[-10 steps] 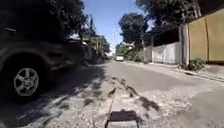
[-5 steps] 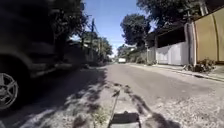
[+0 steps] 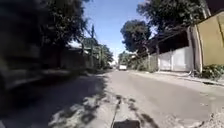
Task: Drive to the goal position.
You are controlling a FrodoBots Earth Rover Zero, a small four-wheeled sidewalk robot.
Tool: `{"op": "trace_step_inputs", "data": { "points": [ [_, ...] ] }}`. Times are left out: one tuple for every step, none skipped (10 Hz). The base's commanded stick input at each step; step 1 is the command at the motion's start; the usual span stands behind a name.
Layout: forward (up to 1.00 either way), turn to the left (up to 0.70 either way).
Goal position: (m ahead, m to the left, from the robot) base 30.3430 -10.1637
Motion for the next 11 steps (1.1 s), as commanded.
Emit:
{"op": "trace_step_inputs", "data": {
  "points": [
    [1.00, 0.00],
    [1.00, 0.00],
    [1.00, 0.00],
    [1.00, 0.00],
    [1.00, 0.00],
    [1.00, 0.00],
    [1.00, 0.00],
    [1.00, 0.00],
    [1.00, 0.00],
    [1.00, 0.00],
    [1.00, 0.00]
  ]
}}
